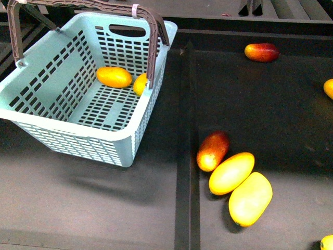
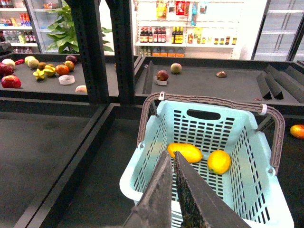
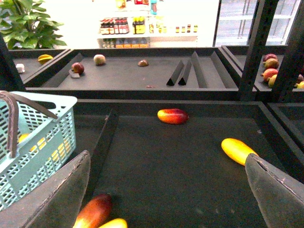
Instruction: Pick lemon and mango into basket
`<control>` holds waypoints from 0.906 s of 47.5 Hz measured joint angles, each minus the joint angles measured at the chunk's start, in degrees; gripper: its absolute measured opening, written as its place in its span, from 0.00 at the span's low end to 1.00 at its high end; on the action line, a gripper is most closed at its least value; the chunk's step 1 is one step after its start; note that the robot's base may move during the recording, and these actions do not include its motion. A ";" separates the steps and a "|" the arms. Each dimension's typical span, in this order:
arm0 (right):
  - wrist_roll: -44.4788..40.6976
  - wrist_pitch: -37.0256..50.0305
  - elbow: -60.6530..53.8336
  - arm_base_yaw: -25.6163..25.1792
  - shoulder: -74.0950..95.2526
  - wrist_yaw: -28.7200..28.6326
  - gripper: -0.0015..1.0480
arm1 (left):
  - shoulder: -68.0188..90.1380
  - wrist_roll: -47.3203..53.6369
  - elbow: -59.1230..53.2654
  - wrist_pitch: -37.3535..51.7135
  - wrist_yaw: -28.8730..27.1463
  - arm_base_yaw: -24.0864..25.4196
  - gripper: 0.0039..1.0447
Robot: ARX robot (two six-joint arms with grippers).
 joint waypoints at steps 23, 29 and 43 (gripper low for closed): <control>0.00 0.00 0.00 0.00 0.00 0.00 0.92 | -14.75 0.02 0.02 -15.41 0.00 0.00 0.03; 0.00 0.00 0.00 0.00 0.00 0.00 0.92 | -15.41 0.02 0.02 -15.65 0.00 0.00 0.03; 0.00 0.00 0.00 0.00 0.00 0.00 0.92 | -15.43 0.02 0.02 -15.74 0.00 0.00 0.03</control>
